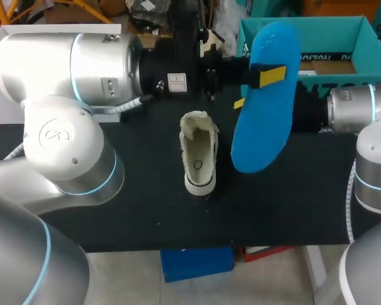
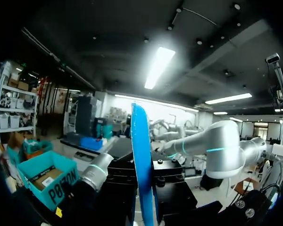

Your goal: Take the shoe out of the shoebox, open the shoe tongue, remove and reinsert the insole, then place the shoe into the shoebox

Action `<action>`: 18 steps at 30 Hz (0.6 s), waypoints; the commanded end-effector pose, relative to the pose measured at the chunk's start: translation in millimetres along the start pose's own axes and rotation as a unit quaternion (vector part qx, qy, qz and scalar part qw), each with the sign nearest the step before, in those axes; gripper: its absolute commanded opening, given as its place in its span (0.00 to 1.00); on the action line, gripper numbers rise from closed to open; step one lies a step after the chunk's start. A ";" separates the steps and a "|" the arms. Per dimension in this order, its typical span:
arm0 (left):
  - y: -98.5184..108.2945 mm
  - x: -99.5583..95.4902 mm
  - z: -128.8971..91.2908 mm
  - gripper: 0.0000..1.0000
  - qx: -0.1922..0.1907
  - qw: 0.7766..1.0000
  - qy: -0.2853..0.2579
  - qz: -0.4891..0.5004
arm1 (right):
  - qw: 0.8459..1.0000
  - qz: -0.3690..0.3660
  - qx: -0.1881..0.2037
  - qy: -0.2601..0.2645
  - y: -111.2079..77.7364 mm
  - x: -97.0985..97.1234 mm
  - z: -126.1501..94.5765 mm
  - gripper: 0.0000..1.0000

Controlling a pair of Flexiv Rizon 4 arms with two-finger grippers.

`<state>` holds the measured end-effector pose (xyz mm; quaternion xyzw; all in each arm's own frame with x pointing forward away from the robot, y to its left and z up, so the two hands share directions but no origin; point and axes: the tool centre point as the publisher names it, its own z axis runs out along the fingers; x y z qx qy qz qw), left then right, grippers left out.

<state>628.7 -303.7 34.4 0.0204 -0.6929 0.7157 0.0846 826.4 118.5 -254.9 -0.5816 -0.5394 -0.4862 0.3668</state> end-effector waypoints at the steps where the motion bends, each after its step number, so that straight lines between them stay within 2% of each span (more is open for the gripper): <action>1: 29.0 -5.7 0.1 0.00 -0.138 0.965 -0.083 0.208 | 1.000 0.000 -0.001 0.000 0.0 0.0 0.8 1.00; 4: 48.7 -13.7 -2.3 0.00 -0.150 0.956 -0.086 0.237 | 1.000 0.000 -0.001 0.000 0.0 0.0 0.8 1.00; 18: 48.7 -13.7 -2.3 0.00 -0.150 0.956 -0.086 0.237 | 1.000 0.000 -0.001 0.000 0.0 0.0 0.8 1.00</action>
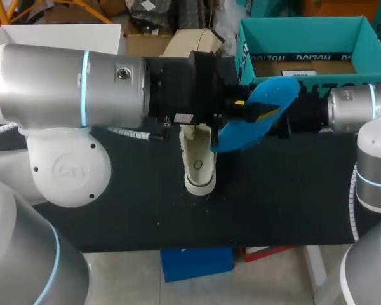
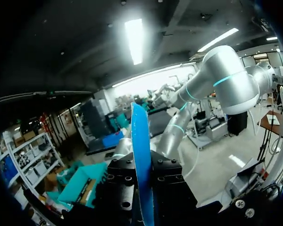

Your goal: Take the shoe out of the shoebox, open the shoe tongue, remove and reinsert the insole, then place the shoe into the shoebox

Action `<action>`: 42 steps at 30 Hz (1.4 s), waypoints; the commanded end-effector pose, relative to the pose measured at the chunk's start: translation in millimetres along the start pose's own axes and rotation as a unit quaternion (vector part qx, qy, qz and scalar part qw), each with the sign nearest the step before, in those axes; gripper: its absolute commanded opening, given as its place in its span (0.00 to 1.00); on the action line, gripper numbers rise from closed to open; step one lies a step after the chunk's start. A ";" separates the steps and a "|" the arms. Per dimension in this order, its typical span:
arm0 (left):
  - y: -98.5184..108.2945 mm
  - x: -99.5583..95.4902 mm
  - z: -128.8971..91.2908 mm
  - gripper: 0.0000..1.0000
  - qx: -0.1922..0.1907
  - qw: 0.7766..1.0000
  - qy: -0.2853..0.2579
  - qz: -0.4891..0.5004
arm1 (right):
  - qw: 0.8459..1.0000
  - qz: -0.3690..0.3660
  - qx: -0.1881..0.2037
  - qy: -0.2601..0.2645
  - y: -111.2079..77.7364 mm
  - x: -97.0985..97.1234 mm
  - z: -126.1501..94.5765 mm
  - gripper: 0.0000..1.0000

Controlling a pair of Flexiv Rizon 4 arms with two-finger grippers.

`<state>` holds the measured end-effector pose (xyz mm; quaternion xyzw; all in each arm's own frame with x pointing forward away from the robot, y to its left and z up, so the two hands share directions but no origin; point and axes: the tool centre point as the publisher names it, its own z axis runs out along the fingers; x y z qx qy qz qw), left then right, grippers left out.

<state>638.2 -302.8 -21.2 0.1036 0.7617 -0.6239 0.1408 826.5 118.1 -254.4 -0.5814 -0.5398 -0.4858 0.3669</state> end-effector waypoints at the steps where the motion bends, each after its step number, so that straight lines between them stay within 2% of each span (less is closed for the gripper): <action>1: -6.2 1.1 -0.2 0.00 -0.033 0.999 -0.003 -0.002 | 1.000 0.000 -0.001 0.000 -0.2 -0.4 1.2 1.00; 5: -6.2 1.1 -0.2 0.00 -0.033 0.999 -0.003 -0.002 | 1.000 0.000 -0.001 0.000 -0.2 -0.4 1.2 1.00; 9: 29.3 13.0 0.4 0.00 -0.013 1.000 0.014 0.016 | 1.000 0.000 -0.001 0.000 -0.2 -0.4 1.2 1.00; 11: 45.9 15.0 0.0 0.00 -0.026 0.999 0.025 0.022 | 1.000 0.000 -0.001 0.000 -0.2 -0.4 1.2 1.00; 16: 73.4 17.8 -3.0 0.00 -0.001 0.997 0.052 0.057 | 1.000 0.000 -0.001 0.000 -0.2 -0.4 1.2 1.00; 18: 81.2 16.8 -3.8 0.00 0.011 0.994 0.060 0.086 | 1.000 0.000 -0.001 0.000 -0.2 -0.4 1.2 1.00; 27: 121.3 -5.4 -11.2 0.00 0.005 0.985 0.072 0.155 | 1.000 0.000 -0.001 0.000 -0.2 -0.4 1.2 1.00; 42: 121.3 -5.4 -11.2 0.00 0.005 0.985 0.072 0.155 | 1.000 0.000 -0.001 0.000 -0.2 -0.4 1.2 1.00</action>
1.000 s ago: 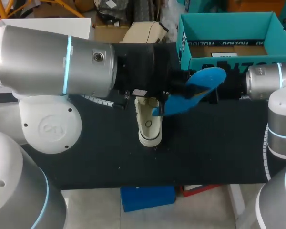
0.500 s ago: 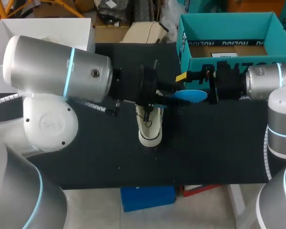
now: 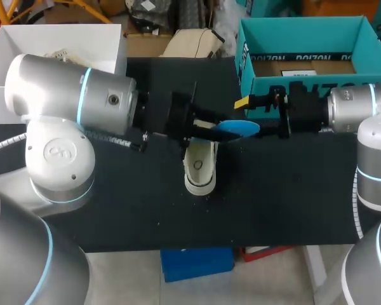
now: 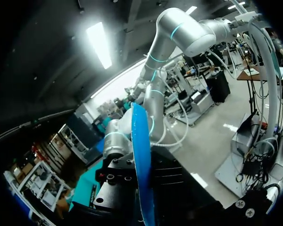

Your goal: Take the shoe out of the shoebox, open the shoe tongue, remove and reinsert the insole, then place the shoe into the shoebox

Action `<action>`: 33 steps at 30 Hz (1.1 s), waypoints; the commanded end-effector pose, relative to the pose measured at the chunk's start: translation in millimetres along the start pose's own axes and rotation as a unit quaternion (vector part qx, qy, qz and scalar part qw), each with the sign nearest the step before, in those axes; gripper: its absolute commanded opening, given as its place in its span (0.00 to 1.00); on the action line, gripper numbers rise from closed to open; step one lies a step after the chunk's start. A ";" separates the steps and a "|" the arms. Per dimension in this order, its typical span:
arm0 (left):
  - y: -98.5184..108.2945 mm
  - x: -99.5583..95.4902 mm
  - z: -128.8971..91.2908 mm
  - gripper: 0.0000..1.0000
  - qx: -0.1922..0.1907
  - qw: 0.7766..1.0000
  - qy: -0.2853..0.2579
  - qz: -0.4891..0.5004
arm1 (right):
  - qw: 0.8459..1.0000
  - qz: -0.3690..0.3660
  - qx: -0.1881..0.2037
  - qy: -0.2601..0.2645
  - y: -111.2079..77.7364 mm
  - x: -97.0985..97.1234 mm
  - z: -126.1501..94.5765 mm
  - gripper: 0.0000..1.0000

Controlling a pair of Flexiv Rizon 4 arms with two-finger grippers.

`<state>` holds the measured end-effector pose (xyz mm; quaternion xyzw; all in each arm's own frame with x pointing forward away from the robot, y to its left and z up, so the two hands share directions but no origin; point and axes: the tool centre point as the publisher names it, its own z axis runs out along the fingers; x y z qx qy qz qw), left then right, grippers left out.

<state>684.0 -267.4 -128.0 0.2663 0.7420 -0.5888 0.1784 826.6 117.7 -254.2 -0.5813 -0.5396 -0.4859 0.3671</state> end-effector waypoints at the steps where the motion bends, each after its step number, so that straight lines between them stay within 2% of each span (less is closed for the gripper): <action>1: 0.1 1.6 0.4 0.00 0.000 1.000 -0.002 0.001 | 1.000 0.000 -0.001 0.000 -0.4 -0.5 1.6 1.00; 3: 0.4 7.5 2.2 0.00 0.014 0.999 -0.008 0.029 | 1.000 0.000 -0.001 0.000 -0.4 -0.5 1.6 1.00; 4: 3.3 13.3 5.0 0.00 0.005 0.998 -0.002 0.064 | 1.000 0.000 -0.001 0.000 -0.4 -0.5 1.6 1.00; 6: 18.2 22.0 6.7 0.00 0.026 0.995 -0.001 0.099 | 1.000 0.000 -0.001 0.000 -0.4 -0.5 1.6 1.00; 7: 23.0 28.5 8.8 0.00 0.012 0.989 0.013 0.150 | 1.000 0.000 -0.001 0.000 -0.4 -0.5 1.6 1.00; 8: 27.6 33.8 9.1 0.00 0.037 0.987 0.008 0.158 | 1.000 0.000 -0.001 0.000 -0.4 -0.5 1.6 1.00; 10: 37.4 39.8 9.2 0.00 0.044 0.983 0.014 0.180 | 1.000 0.000 -0.001 0.000 -0.4 -0.5 1.6 1.00; 12: 46.4 40.9 5.8 0.00 0.060 0.981 0.007 0.184 | 1.000 0.000 -0.001 0.000 -0.4 -0.5 1.6 1.00; 16: 67.3 34.1 0.9 0.00 0.036 0.979 0.012 0.201 | 1.000 0.000 -0.001 0.000 -0.4 -0.5 1.6 1.00; 33: 67.3 34.1 0.9 0.00 0.036 0.979 0.012 0.201 | 1.000 0.000 -0.001 0.000 -0.4 -0.5 1.6 1.00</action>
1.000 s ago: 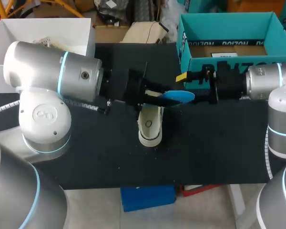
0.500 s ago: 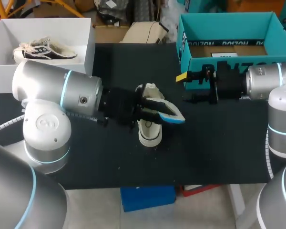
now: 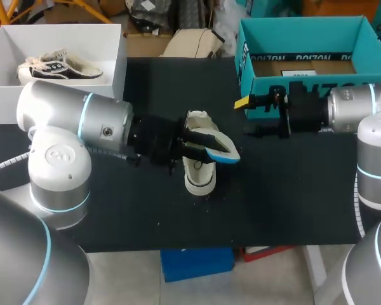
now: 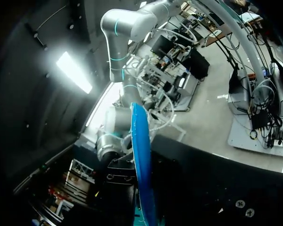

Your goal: Take the shoe out of the shoebox, open the shoe tongue, remove and reinsert the insole, then place the shoe into the shoebox

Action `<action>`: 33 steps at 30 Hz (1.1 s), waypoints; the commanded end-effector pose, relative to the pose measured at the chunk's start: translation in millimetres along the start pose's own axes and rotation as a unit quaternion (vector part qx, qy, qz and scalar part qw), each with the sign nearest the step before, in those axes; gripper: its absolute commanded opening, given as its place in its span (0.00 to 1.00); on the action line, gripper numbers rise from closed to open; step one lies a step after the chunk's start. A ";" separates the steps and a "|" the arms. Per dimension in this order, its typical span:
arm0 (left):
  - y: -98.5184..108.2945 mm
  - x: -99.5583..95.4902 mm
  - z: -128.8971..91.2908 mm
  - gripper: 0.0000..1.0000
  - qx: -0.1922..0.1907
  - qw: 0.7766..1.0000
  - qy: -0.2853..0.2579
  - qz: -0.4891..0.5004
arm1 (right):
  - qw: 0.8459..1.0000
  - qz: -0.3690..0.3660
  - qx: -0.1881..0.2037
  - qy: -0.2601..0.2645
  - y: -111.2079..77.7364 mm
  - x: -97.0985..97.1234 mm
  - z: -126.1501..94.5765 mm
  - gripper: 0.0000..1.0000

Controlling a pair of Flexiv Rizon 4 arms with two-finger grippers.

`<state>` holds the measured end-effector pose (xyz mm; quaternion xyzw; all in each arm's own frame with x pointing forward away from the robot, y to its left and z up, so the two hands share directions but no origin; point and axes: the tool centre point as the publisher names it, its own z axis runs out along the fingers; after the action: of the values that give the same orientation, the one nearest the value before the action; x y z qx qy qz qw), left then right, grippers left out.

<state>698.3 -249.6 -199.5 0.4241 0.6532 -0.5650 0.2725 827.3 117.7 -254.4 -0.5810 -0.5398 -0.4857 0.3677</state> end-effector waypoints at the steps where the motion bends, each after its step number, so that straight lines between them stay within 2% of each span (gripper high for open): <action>1: -0.3 0.7 1.4 0.00 -0.002 1.000 -0.001 0.001 | 1.000 0.000 -0.002 -0.001 -1.0 -0.2 1.5 1.00; 6: 4.6 7.9 8.1 0.00 -0.066 0.981 0.003 0.180 | 1.000 0.000 -0.002 -0.001 -1.0 -0.2 1.5 1.00; 8: 12.3 15.8 9.7 0.00 -0.062 0.977 -0.012 0.202 | 1.000 0.000 -0.002 -0.001 -1.0 -0.2 1.5 1.00; 9: 17.4 19.7 10.9 0.00 -0.079 0.973 -0.003 0.215 | 1.000 0.000 -0.002 -0.001 -1.0 -0.2 1.5 1.00; 10: 20.7 22.0 8.8 0.00 -0.062 0.970 -0.041 0.230 | 1.000 0.000 -0.002 -0.001 -1.0 -0.2 1.5 1.00; 12: 31.3 28.1 5.9 0.00 -0.091 0.961 -0.036 0.258 | 1.000 0.000 -0.002 -0.001 -1.0 -0.2 1.5 1.00; 13: 34.9 30.1 3.2 0.00 -0.077 0.958 -0.057 0.270 | 1.000 0.000 -0.002 -0.001 -1.0 -0.2 1.5 1.00; 14: 40.8 33.3 1.5 0.00 -0.068 0.959 -0.050 0.271 | 1.000 0.000 -0.002 -0.001 -1.0 -0.2 1.5 1.00; 28: 40.8 33.3 1.5 0.00 -0.068 0.959 -0.050 0.271 | 1.000 0.000 -0.002 -0.001 -1.0 -0.2 1.5 1.00; 33: 59.1 58.2 13.2 0.00 -0.052 0.937 -0.091 0.335 | 1.000 0.000 -0.002 -0.001 -1.0 -0.2 1.5 1.00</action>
<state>714.9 -244.2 -258.0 0.5642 0.5037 -0.4257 0.4968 826.8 117.5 -253.9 -0.5814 -0.5399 -0.4854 0.3673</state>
